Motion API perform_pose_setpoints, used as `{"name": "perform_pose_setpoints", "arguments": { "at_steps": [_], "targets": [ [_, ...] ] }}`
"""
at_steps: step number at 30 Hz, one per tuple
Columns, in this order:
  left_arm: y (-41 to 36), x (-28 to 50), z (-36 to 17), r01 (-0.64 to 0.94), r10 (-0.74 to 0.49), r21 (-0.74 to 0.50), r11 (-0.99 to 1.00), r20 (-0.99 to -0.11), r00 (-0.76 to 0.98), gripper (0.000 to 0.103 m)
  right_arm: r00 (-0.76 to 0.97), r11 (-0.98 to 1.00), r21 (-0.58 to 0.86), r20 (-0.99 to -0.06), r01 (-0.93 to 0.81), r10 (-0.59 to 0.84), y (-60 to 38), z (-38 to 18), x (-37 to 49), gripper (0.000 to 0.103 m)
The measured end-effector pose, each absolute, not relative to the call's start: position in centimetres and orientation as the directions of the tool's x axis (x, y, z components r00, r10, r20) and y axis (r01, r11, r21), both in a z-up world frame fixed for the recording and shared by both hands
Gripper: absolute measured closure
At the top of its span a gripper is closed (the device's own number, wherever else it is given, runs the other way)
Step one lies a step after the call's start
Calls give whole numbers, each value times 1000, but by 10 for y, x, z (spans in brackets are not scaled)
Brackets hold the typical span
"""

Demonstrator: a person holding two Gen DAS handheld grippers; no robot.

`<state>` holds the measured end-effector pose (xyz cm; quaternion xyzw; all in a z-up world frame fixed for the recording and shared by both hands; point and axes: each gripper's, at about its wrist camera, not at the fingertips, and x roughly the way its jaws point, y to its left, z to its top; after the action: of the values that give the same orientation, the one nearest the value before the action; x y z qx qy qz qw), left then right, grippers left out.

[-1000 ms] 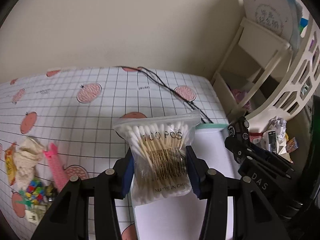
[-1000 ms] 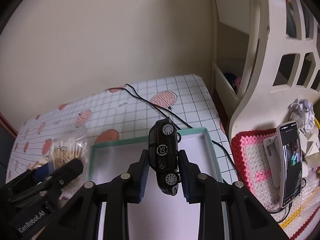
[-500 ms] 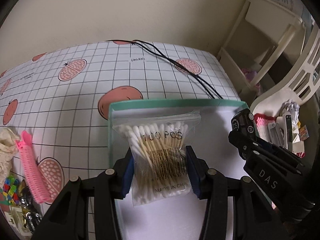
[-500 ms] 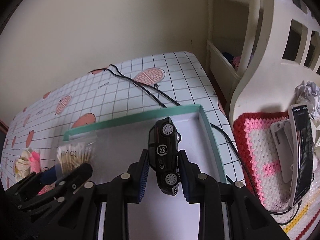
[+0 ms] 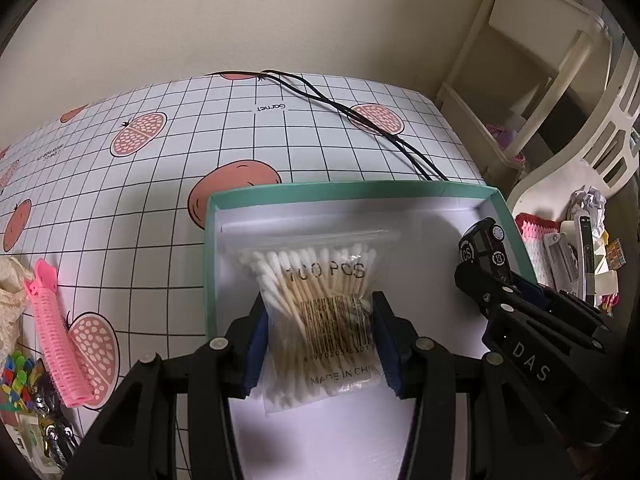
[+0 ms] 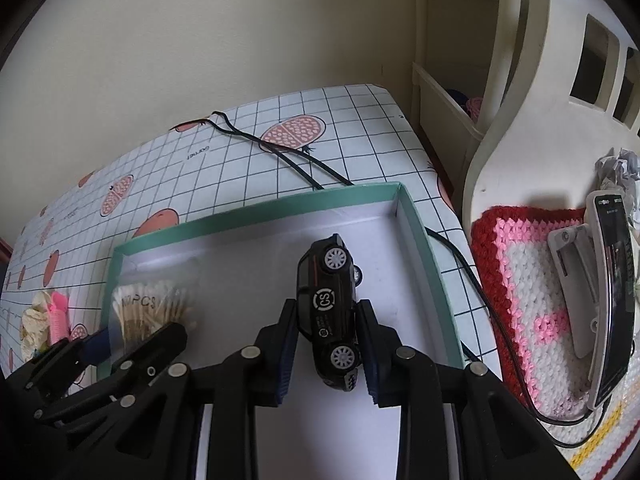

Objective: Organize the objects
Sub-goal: 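Lower and release the swab bag with left gripper while right releases the car in the tray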

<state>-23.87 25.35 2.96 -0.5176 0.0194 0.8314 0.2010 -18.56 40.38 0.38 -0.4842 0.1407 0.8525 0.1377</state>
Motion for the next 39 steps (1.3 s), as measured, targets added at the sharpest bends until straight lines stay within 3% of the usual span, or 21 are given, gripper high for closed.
{"name": "perform_pose_setpoints", "arguments": {
  "at_steps": [21,25,29,32,35,39],
  "targets": [
    [245,-234,66,-364,335,-181,-914,-843,-420,46,-565,-931,146,-821,-334,74,398,38,-179,69],
    [237,-236,79,-345,319,-162,-925,-822,-471,34,-588,-932,157,-806,-326,70,395,49,-177,69],
    [228,-241,77,-311,296,-157,-937,-831,-472,33,-583,-937,144,-809,-319,74,391,47,-178,69],
    [222,-245,71,-285,268,-144,-948,-844,-464,32,-571,-939,135,-817,-317,76,388,43,-180,61],
    [216,-248,64,-261,251,-142,-955,-856,-453,23,-564,-940,130,-823,-315,75,388,39,-179,58],
    [212,-248,59,-253,242,-138,-958,-863,-443,10,-559,-938,133,-826,-320,73,390,36,-179,41]
  ]
}}
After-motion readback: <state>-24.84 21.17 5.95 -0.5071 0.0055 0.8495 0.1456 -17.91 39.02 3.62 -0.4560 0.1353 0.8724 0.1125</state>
